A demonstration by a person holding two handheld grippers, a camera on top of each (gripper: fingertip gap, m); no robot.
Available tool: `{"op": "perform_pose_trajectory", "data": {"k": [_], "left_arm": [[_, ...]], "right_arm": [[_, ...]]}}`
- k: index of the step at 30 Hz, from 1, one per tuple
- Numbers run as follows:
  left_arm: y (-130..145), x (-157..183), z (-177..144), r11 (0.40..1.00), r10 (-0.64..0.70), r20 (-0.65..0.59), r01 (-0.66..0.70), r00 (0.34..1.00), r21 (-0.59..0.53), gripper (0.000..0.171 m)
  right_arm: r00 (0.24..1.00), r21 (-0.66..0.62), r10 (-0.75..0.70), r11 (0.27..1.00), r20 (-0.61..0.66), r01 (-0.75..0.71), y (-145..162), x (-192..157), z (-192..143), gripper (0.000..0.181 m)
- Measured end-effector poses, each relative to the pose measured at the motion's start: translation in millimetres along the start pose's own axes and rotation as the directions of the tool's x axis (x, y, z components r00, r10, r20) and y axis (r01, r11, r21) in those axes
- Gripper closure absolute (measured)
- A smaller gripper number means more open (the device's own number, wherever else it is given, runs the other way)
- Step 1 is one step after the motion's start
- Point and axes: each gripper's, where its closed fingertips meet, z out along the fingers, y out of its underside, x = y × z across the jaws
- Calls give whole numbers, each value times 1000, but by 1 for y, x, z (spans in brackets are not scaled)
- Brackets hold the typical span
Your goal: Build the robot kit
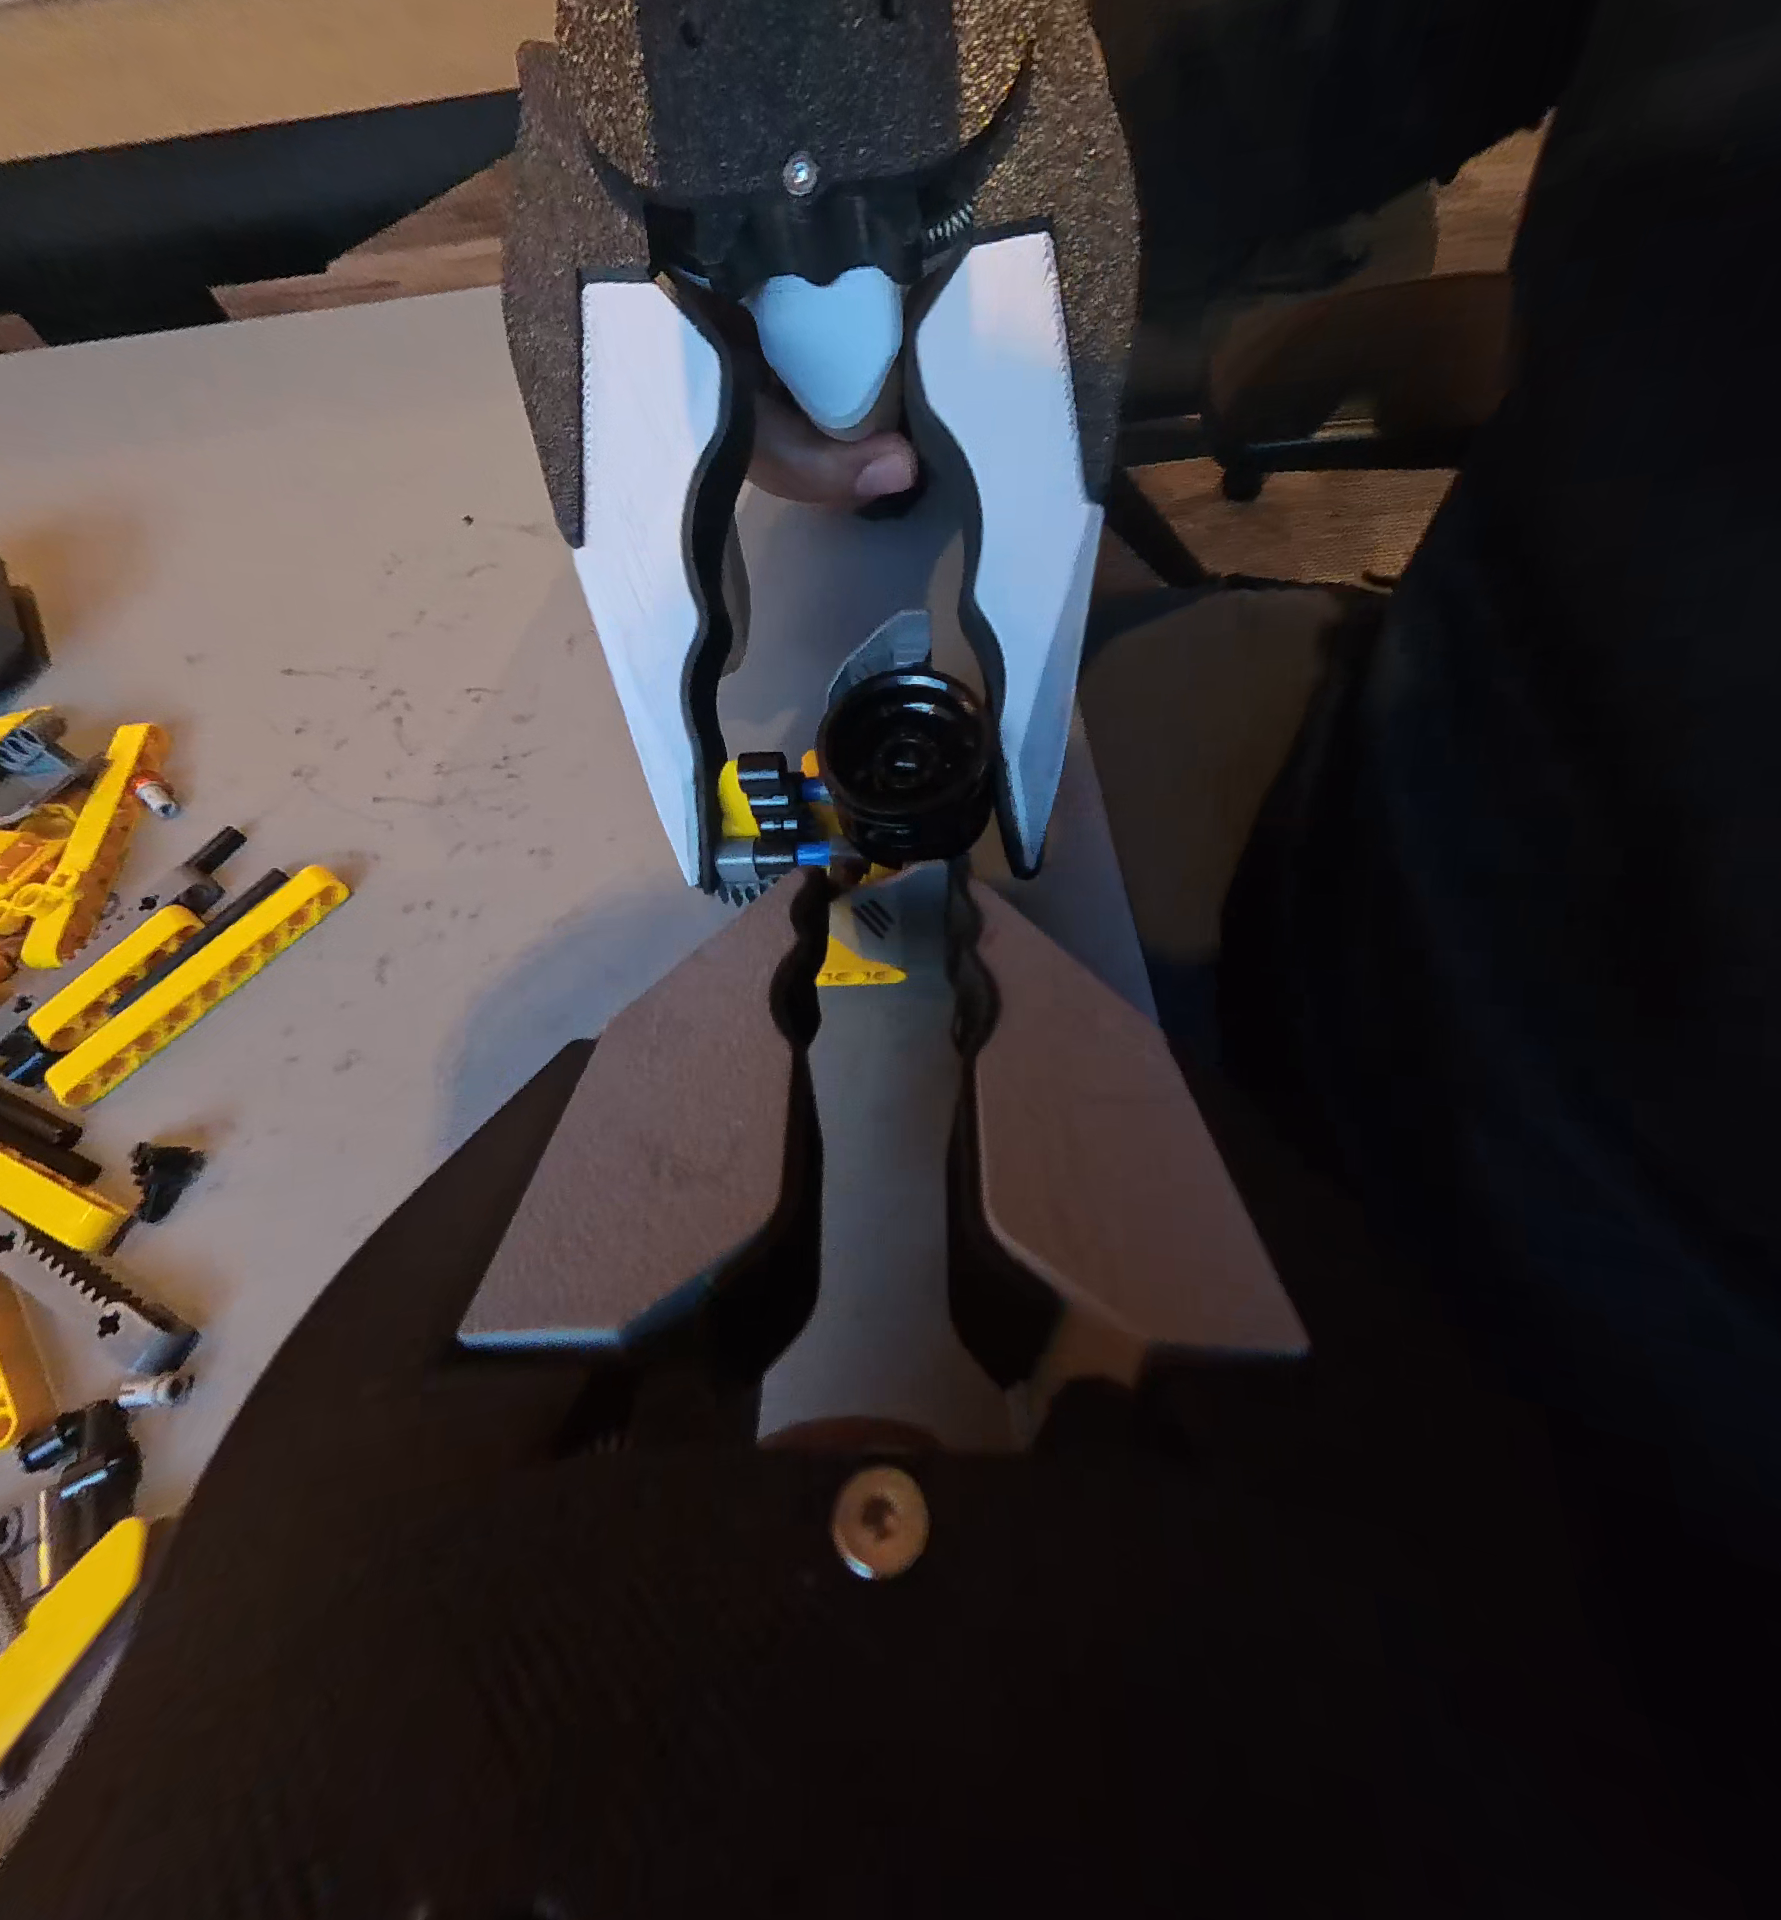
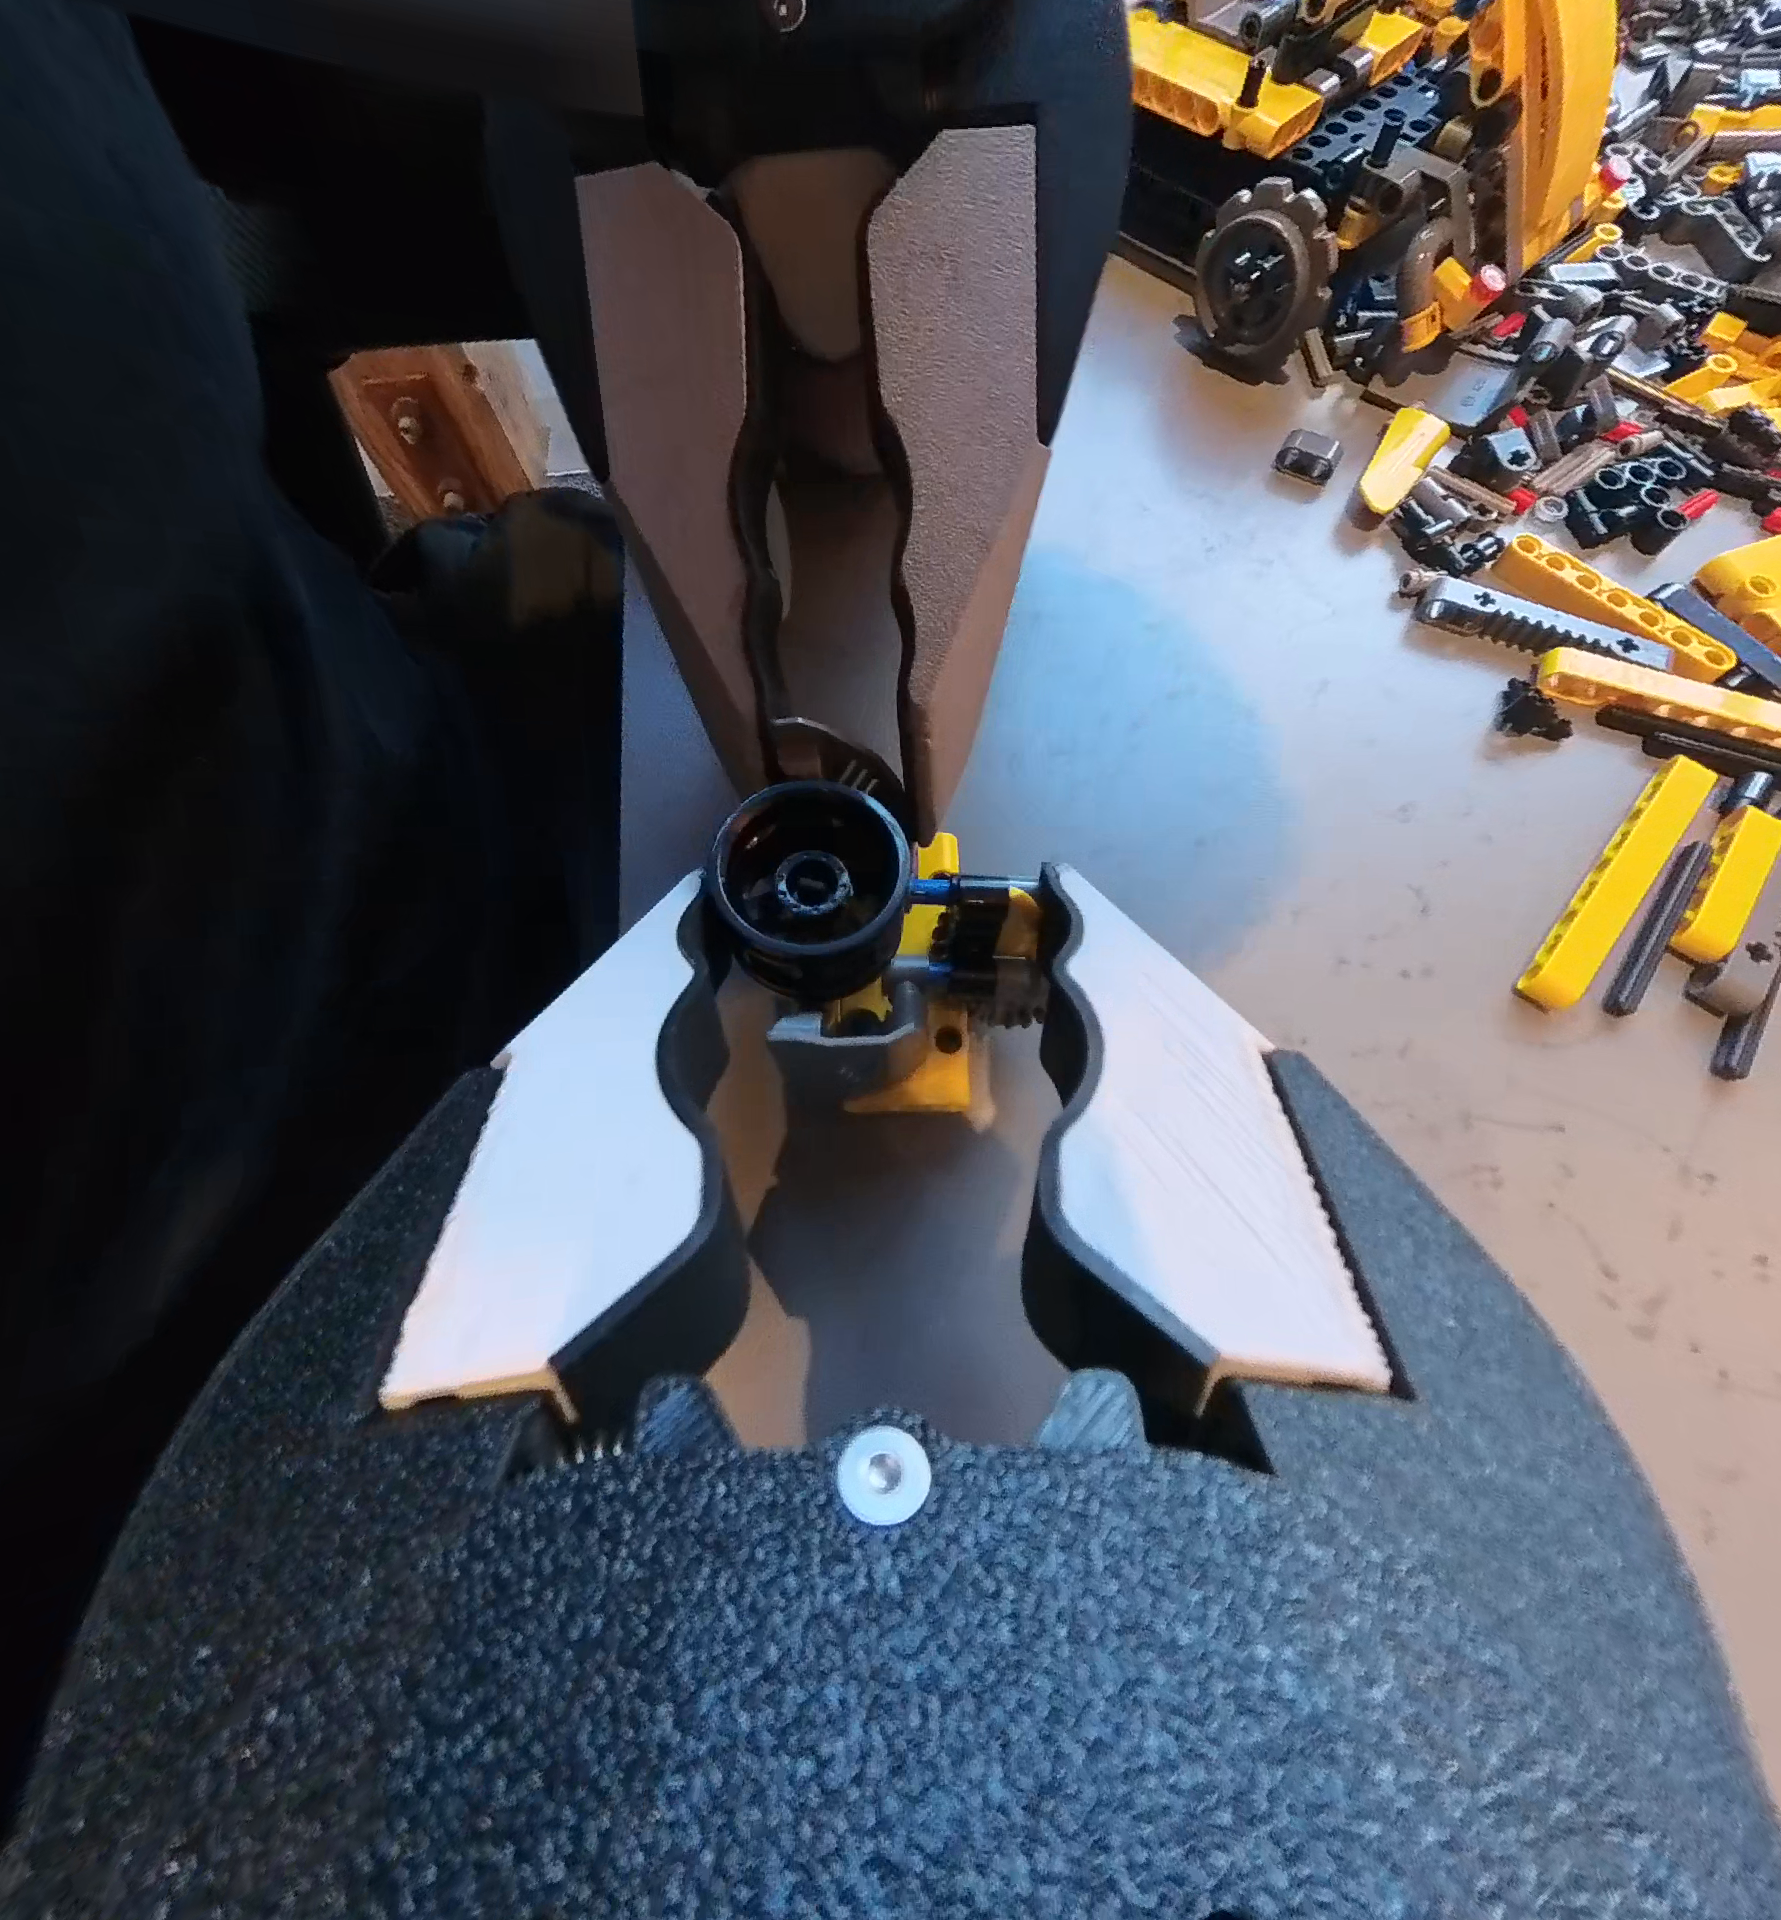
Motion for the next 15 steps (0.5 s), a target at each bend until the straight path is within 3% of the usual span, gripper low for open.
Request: {"op": "perform_pose_trajectory", "data": {"k": [7, 15], "left_arm": [[-2, -2, 4, 996, 93, 136, -92, 986, -19, 152], [-2, -6, 5, 997, 79, 165, -77, 983, -21, 152]], "right_arm": [[1000, -1, -8, 1000, -7, 8, -2, 3, 3, 123], [999, 4, -11, 1000, -34, 11, -2, 7, 3, 127]]}}
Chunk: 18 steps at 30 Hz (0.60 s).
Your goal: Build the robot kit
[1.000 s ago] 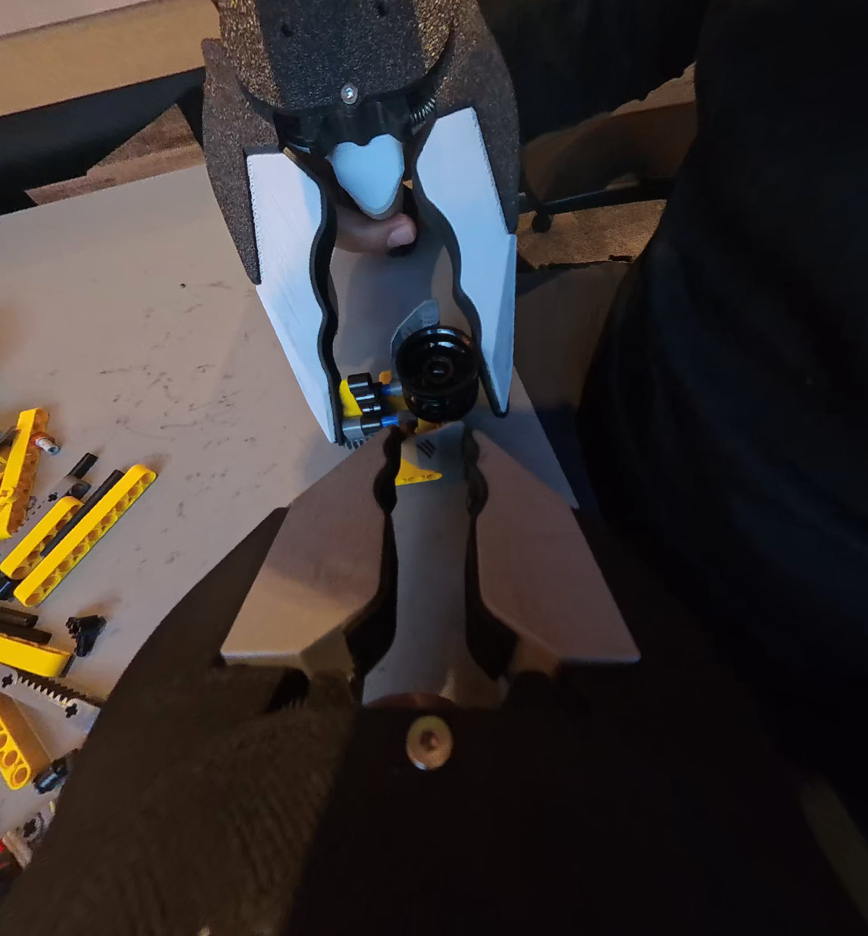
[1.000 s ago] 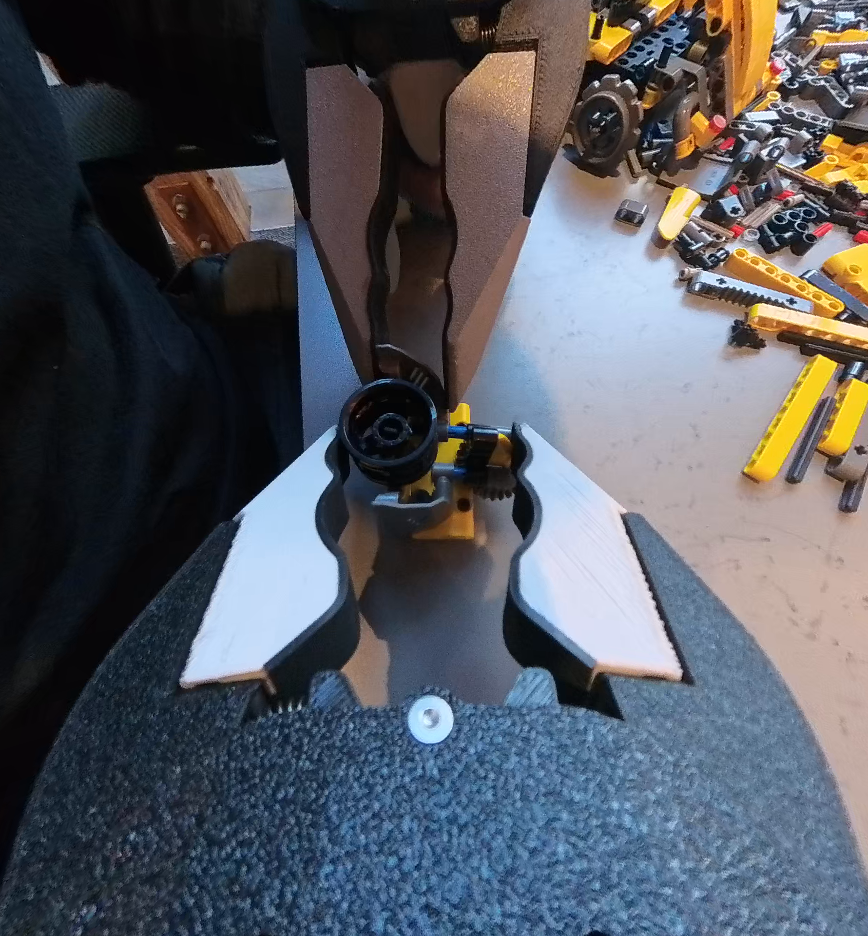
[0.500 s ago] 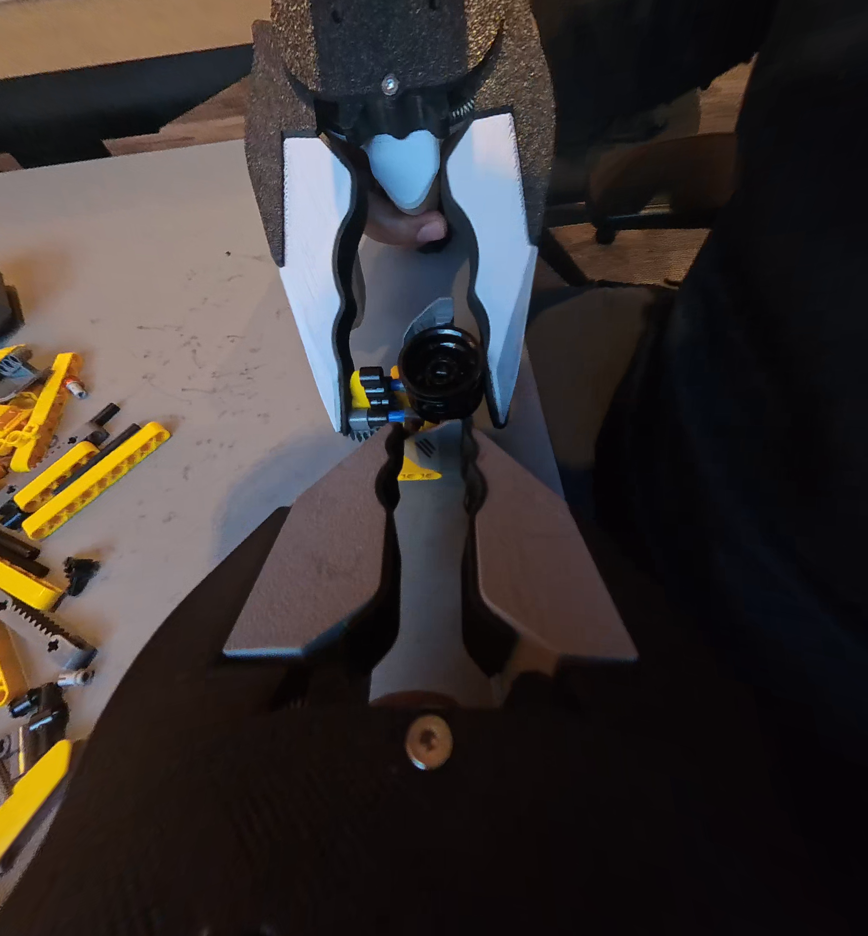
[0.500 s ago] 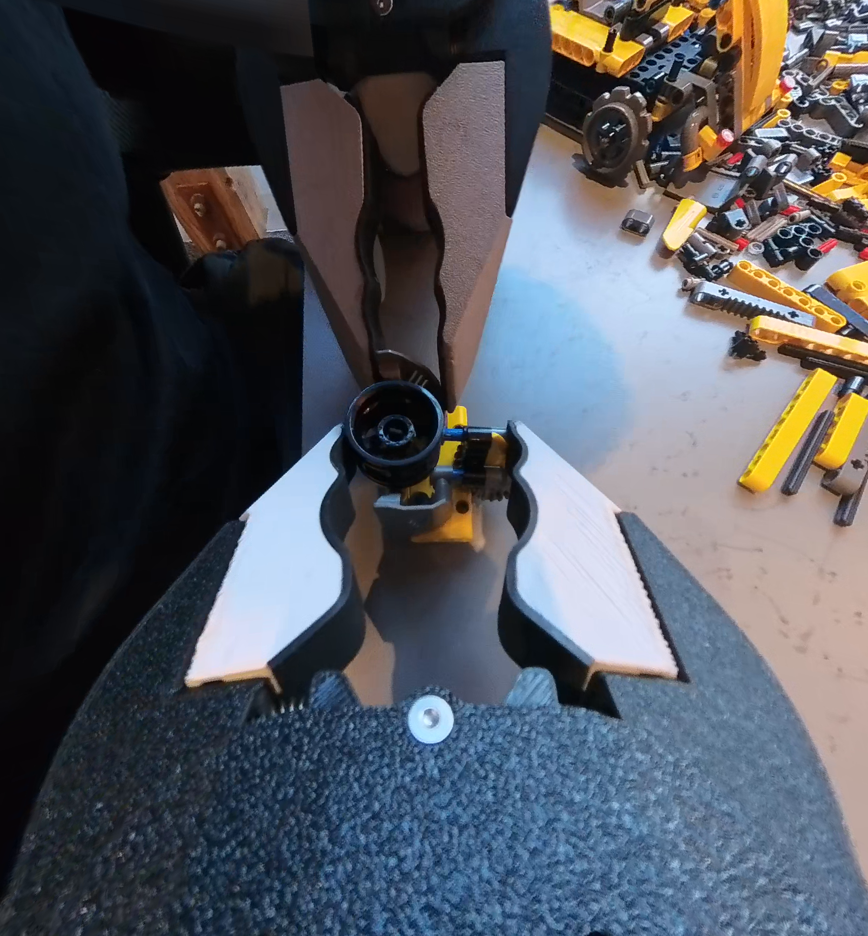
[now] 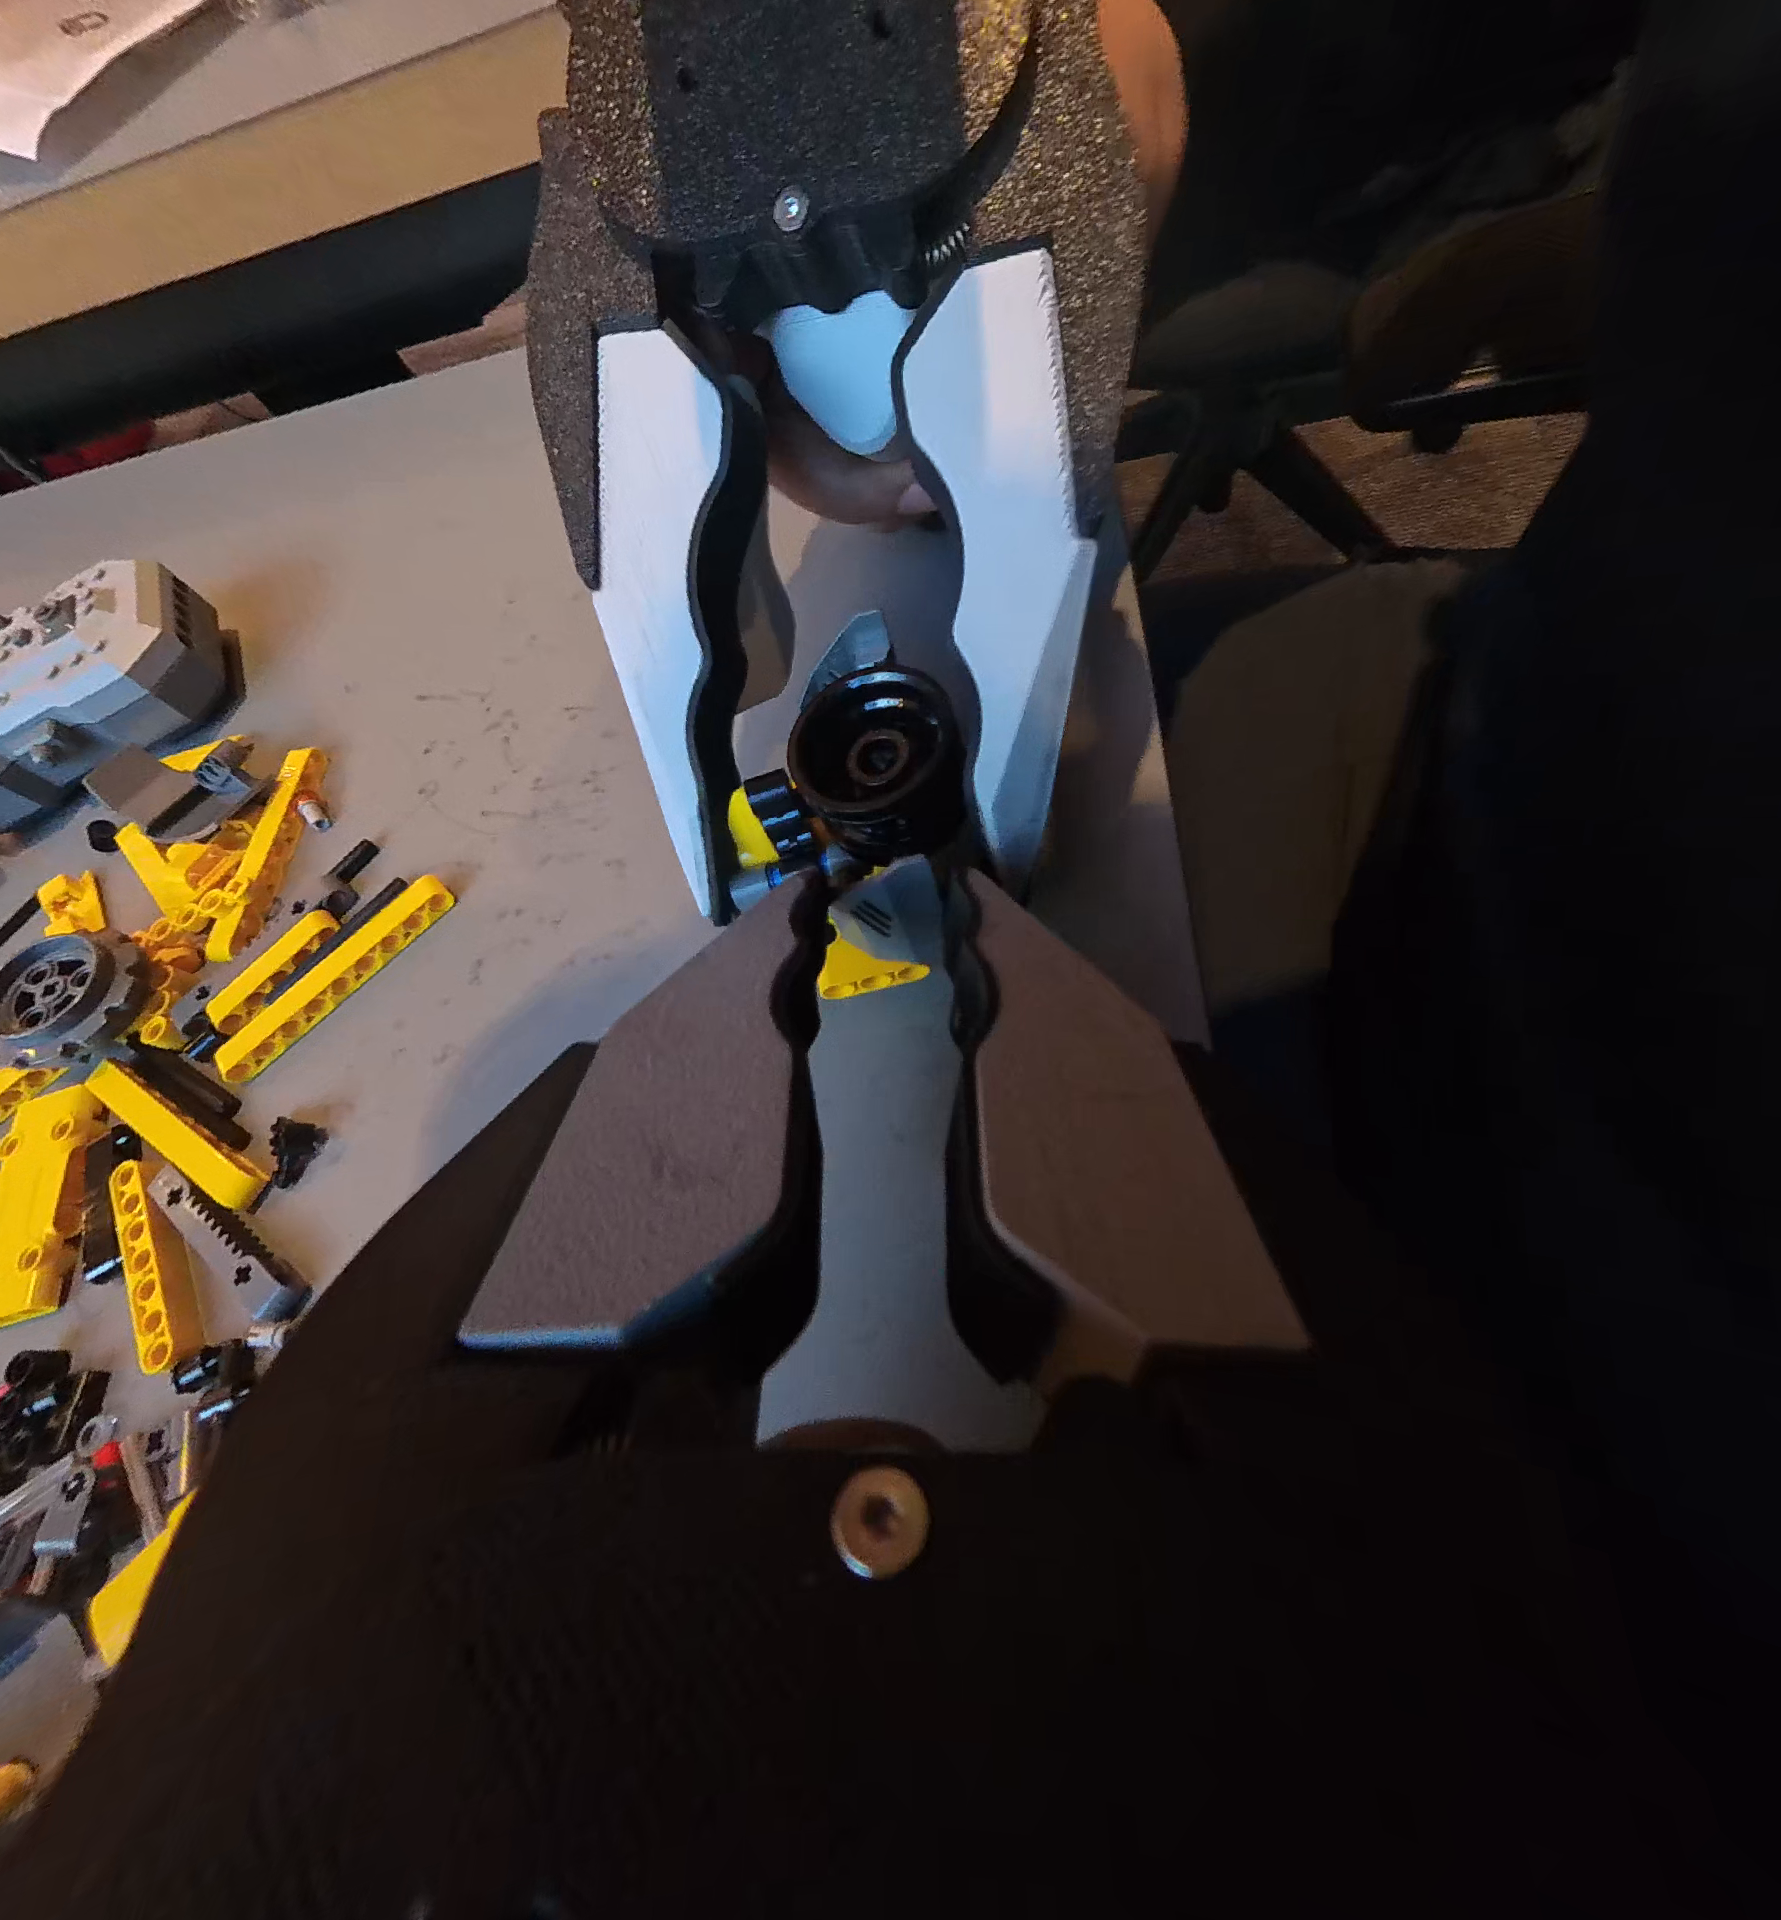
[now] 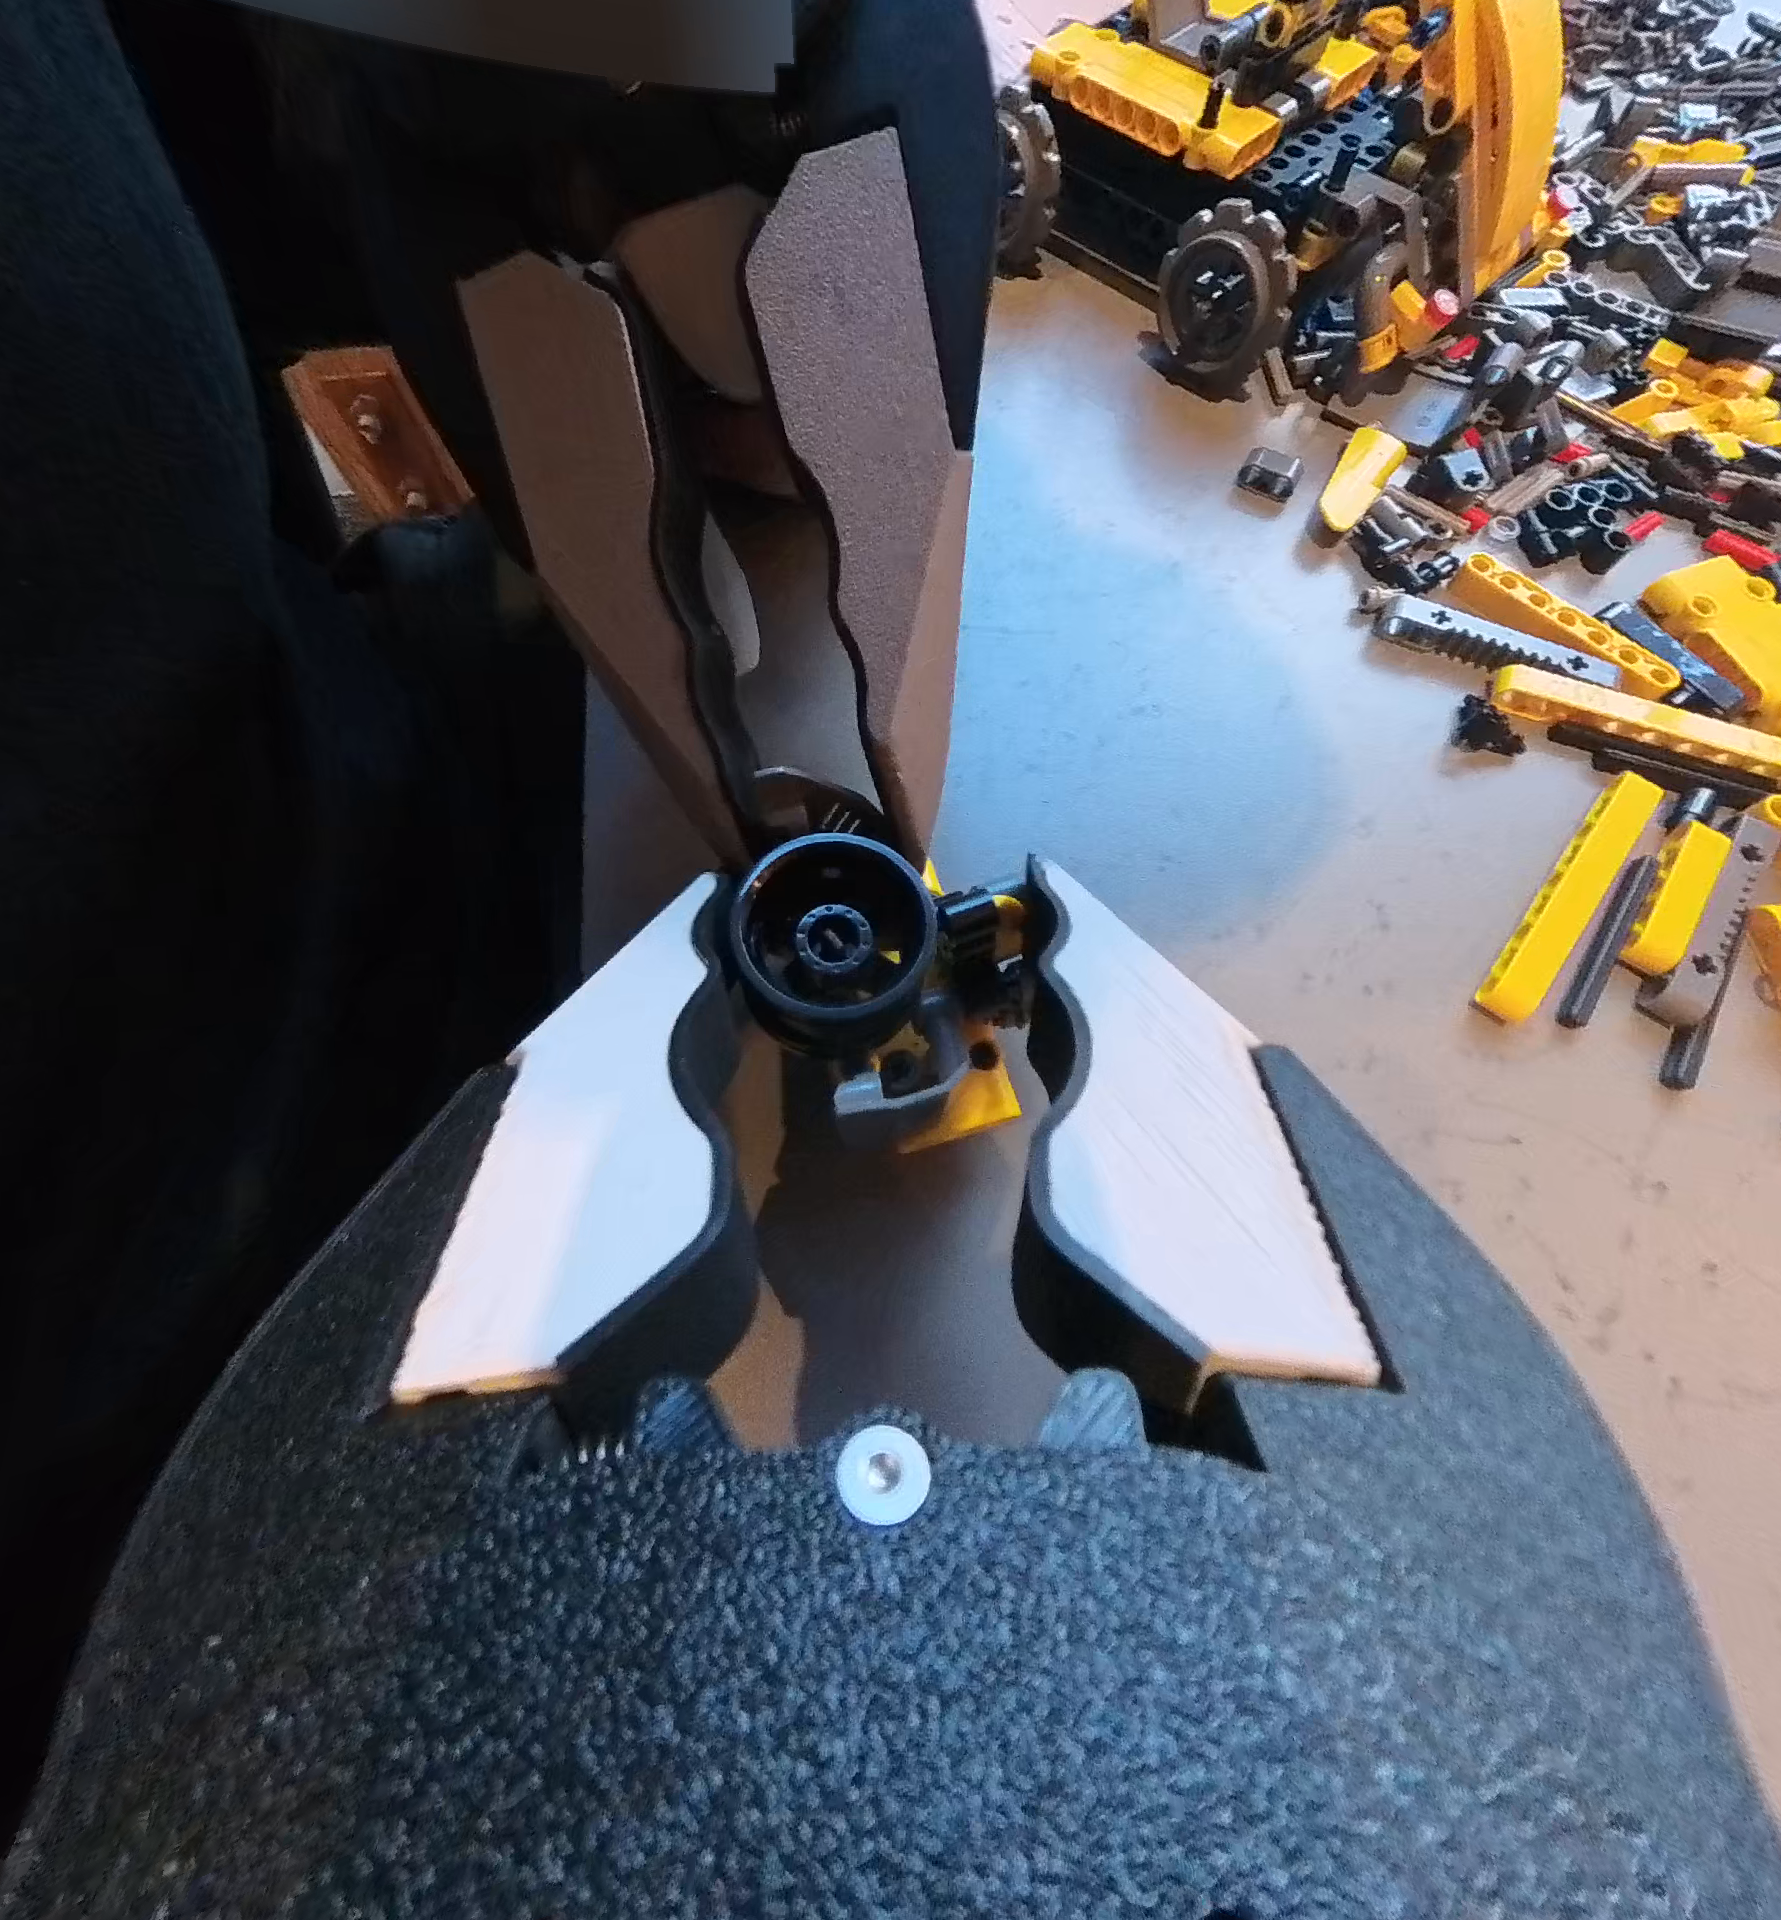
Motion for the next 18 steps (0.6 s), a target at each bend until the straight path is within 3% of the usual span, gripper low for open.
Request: {"op": "perform_pose_trajectory", "data": {"k": [4, 8, 12, 18], "left_arm": [[1, -6, 0, 1000, 25, 84, -24, 996, -12, 152], [-1, 1, 0, 998, 58, 44, -58, 997, 2, 152], [-1, 3, 1, 995, 98, 32, -98, 995, 9, 151], [-1, 0, 1, 997, 78, 21, -78, 997, 8, 151]], "right_arm": [[999, -2, 27, 1000, -39, -27, 0, 6, 0, 126], [1000, 2, 3, 1000, -5, -3, 0, -1, -1, 123], [999, -2, -2, 1000, 53, 2, 3, -2, -9, 107], [999, -5, -35, 999, 32, 35, 6, -1, -19, 120]]}}
